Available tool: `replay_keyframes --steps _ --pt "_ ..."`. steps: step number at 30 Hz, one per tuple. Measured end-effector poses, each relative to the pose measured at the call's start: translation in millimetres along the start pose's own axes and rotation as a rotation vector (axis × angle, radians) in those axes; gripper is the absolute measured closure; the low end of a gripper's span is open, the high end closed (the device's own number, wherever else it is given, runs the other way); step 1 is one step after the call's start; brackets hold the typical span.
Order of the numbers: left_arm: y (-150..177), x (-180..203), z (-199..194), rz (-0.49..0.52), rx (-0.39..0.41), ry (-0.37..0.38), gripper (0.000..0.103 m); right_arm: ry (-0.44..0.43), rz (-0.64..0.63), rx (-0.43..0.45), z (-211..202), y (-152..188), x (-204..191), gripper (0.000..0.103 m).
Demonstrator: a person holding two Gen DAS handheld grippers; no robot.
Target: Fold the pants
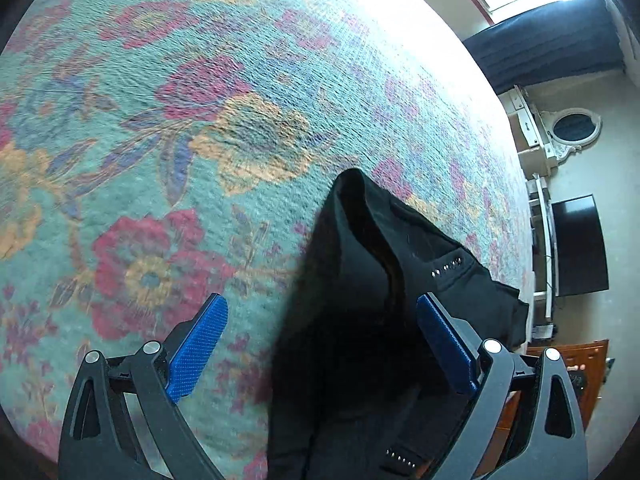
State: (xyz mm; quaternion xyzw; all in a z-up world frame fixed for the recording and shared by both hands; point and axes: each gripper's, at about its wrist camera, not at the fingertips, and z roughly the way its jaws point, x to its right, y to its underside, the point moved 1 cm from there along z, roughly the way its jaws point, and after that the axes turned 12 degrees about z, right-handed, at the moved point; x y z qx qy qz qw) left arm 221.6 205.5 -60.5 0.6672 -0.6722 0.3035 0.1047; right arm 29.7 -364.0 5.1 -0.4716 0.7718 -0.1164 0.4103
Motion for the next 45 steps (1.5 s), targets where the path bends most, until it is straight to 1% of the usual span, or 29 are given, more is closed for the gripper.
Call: replay_keyframes --steps 2,4,8,11,13,15,16,18,22,23,24,25,27,28,29,31,34,35,36,37,38,39,40,42,43,45 --pt "-14.3 -2.4 8.1 0.007 -0.006 0.032 0.009 -0.005 -0.079 -0.026 14.1 2.1 -26.1 0.027" --pt "-26.5 -0.2 14.6 0.019 -0.013 0.101 0.009 -0.009 -0.152 -0.052 28.5 7.0 -49.0 0.023" --pt "-40.0 5.7 31.6 0.011 -0.054 0.207 0.009 -0.014 -0.255 -0.1 54.4 12.1 -75.7 0.022" --pt "-40.9 20.1 38.5 0.062 -0.074 0.21 0.009 -0.038 -0.295 -0.142 79.8 3.4 -87.8 0.022" --pt "-40.0 29.3 42.2 0.107 -0.091 0.207 0.009 -0.072 -0.324 -0.167 91.9 -5.5 -95.8 0.022" --pt "-38.5 34.6 45.2 0.142 -0.099 0.189 0.009 -0.093 -0.371 -0.188 102.2 -14.3 -109.5 0.022" --pt "-37.6 36.8 45.3 0.16 -0.098 0.18 0.009 -0.112 -0.396 -0.213 109.3 -18.7 -116.2 0.022" --pt "-36.3 40.3 45.5 0.193 -0.09 0.164 0.009 -0.124 -0.442 -0.263 125.8 -27.1 -126.4 0.022" --pt "-37.3 53.5 57.2 0.274 -0.109 0.102 0.011 -0.153 -0.477 -0.42 164.9 -41.4 -134.0 0.022" --pt "-37.1 55.8 59.2 0.299 -0.116 0.078 0.018 -0.163 -0.481 -0.458 173.3 -42.8 -134.9 0.022" --pt "-36.6 57.6 62.1 0.324 -0.126 0.043 0.02 -0.176 -0.486 -0.499 180.8 -44.2 -135.0 0.022" --pt "-36.0 57.9 65.8 0.343 -0.135 0.025 0.02 -0.168 -0.498 -0.535 187.8 -44.9 -134.9 0.022" --pt "-34.6 59.3 70.7 0.367 -0.139 0.0 0.017 -0.114 -0.567 -0.569 196.1 -46.0 -135.8 0.022" --pt "-34.4 60.1 71.8 0.384 -0.145 0.0 0.015 -0.112 -0.588 -0.596 198.6 -47.1 -134.9 0.022" --pt "-33.1 61.3 72.3 0.407 -0.152 0.005 0.011 -0.104 -0.594 -0.61 200.6 -49.4 -132.0 0.022" --pt "-33.1 65.1 75.5 0.451 -0.178 -0.002 0.011 -0.08 -0.576 -0.641 205.8 -56.5 -125.3 0.022" --pt "-36.6 72.5 79.1 0.46 -0.186 -0.026 0.011 -0.074 -0.562 -0.724 214.5 -58.0 -120.1 0.022" --pt "-36.5 73.9 79.3 0.469 -0.176 -0.044 0.017 -0.064 -0.575 -0.739 216.1 -56.7 -119.3 0.022" --pt "-36.8 74.6 78.7 0.483 -0.165 -0.081 0.038 -0.057 -0.586 -0.752 217.7 -54.9 -119.0 0.022" --pt "-37.6 73.9 77.4 0.489 -0.16 -0.117 0.044 -0.052 -0.59 -0.768 219.3 -53.0 -118.9 0.022" --pt "-39.8 70.2 75.9 0.473 -0.158 -0.122 0.053 -0.054 -0.588 -0.785 220.4 -50.8 -119.1 0.023" --pt "-43.0 64.5 73.2 0.444 -0.15 -0.119 0.071 -0.051 -0.592 -0.796 221.5 -48.7 -119.4 0.033" --pt "-46.1 58.2 69.8 0.412 -0.149 -0.109 0.077 -0.04 -0.601 -0.808 223.4 -46.1 -120.1 0.056" --pt "-51.1 48.3 66.0 0.342 -0.144 -0.04 0.086 -0.004 -0.623 -0.832 228.9 -39.7 -121.8 0.087" --pt "-51.8 46.3 65.9 0.332 -0.146 -0.026 0.087 0.005 -0.633 -0.836 230.8 -36.6 -123.0 0.089" --pt "-51.9 49.8 65.6 0.36 -0.134 -0.028 0.092 0.015 -0.665 -0.824 228.8 -32.3 -127.8 0.093"
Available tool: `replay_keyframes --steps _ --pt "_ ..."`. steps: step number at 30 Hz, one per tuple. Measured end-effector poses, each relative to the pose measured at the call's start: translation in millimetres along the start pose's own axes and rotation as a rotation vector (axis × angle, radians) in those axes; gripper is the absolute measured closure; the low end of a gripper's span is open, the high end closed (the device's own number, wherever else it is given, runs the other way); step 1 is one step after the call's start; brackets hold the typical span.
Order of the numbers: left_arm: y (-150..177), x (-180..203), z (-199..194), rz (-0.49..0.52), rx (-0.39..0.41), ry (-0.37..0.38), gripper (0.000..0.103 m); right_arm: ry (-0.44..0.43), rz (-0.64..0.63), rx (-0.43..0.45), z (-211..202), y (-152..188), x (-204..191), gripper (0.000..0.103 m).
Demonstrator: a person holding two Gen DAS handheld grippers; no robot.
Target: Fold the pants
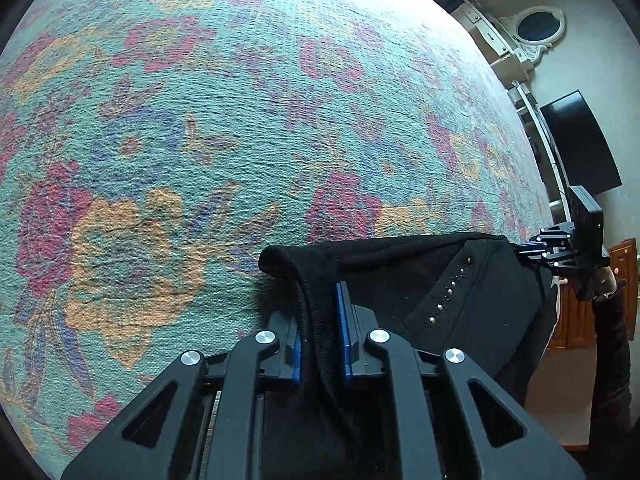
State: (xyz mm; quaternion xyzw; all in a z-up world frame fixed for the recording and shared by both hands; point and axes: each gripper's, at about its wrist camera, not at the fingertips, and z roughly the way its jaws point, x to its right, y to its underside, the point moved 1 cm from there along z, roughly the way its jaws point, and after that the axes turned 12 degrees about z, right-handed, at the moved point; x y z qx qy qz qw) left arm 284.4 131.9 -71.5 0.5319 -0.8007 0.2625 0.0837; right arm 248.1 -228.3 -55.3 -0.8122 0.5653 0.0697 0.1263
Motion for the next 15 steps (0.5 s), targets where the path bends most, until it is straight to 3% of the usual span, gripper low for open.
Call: replay_keyframes --steps 3,9,15 --pt "-4.9 7.8 -0.8 0.03 0.045 -0.006 0.096 0.041 -0.013 0.055 -8.5 -0.8 -6.4 0.094" --pt "-5.5 8.3 -12.6 0.037 0.144 0.072 0.097 0.098 -0.001 0.225 -49.1 5.0 -11.2 0.095" --pt "0.0 16.7 -57.3 0.051 0.318 0.209 0.097 0.2 -0.031 0.41 -90.2 41.4 -32.6 0.095"
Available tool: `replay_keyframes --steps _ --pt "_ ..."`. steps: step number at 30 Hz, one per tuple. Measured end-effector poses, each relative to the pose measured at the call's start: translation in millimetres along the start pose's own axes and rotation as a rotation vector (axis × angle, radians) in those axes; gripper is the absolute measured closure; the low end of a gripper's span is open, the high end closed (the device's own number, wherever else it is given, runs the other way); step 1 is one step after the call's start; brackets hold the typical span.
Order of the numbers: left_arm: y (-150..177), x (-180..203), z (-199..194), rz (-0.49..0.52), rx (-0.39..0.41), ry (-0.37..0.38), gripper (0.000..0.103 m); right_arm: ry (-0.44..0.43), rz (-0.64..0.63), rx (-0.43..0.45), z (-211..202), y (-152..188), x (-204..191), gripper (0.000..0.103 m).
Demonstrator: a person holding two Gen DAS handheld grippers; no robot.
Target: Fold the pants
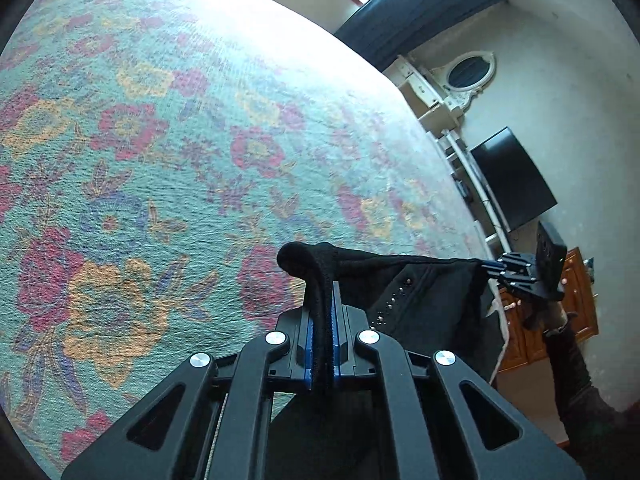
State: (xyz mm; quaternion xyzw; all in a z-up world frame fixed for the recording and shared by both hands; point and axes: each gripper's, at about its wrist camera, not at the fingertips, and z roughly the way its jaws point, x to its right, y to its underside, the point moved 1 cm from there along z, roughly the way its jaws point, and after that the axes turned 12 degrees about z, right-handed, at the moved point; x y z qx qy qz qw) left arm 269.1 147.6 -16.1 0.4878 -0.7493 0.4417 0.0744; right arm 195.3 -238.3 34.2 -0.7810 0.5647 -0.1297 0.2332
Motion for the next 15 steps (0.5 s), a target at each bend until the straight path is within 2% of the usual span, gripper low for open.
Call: replay_keyframes --steps 2,7,13,15 --pt "2.6 10.0 -11.4 0.004 0.034 0.028 0.097 0.018 -0.011 0.063 -16.2 11.7 -12.3 0.095" --pt "24.2 42.0 -29.5 0.045 0.056 0.074 0.097 0.081 -0.095 0.186 -48.5 61.5 -50.5 0.095" --pt "81.1 60.2 -51.6 0.037 0.057 0.076 0.097 0.111 -0.128 0.224 -52.3 136.7 -85.2 0.095" --pt "102.6 56.8 -62.5 -0.002 0.056 0.068 0.096 0.108 -0.114 0.213 -47.7 158.5 -93.2 0.094"
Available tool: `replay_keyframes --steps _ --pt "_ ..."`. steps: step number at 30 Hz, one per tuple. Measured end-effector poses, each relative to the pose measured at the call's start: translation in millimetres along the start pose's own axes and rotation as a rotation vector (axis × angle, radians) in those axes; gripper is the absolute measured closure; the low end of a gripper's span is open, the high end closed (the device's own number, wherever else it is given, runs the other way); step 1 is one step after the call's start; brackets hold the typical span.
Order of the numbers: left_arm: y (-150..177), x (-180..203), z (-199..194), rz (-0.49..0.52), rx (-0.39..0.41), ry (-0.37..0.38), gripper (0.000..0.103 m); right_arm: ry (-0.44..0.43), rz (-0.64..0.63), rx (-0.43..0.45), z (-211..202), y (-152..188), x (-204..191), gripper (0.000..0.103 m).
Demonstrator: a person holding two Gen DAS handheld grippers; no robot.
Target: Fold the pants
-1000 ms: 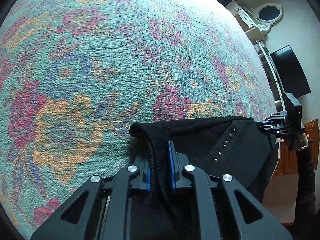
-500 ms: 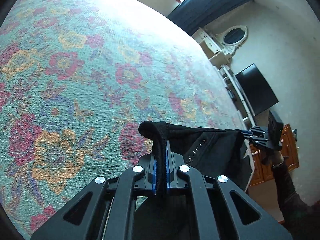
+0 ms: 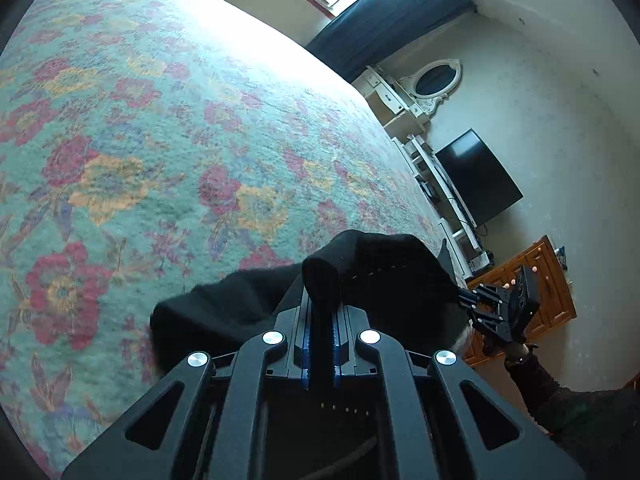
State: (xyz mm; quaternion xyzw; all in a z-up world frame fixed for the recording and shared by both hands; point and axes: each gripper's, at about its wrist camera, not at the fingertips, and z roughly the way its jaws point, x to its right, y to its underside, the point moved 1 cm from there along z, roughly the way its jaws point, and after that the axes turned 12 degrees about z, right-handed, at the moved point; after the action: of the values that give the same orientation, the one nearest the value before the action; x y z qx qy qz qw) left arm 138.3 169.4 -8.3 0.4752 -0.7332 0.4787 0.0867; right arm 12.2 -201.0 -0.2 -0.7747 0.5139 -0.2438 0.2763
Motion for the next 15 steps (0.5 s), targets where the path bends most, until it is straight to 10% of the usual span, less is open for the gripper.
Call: replay_keyframes --steps 15 --pt "112.8 -11.1 -31.0 -0.359 -0.061 -0.104 0.085 0.046 0.013 -0.086 19.4 80.5 -44.6 0.09"
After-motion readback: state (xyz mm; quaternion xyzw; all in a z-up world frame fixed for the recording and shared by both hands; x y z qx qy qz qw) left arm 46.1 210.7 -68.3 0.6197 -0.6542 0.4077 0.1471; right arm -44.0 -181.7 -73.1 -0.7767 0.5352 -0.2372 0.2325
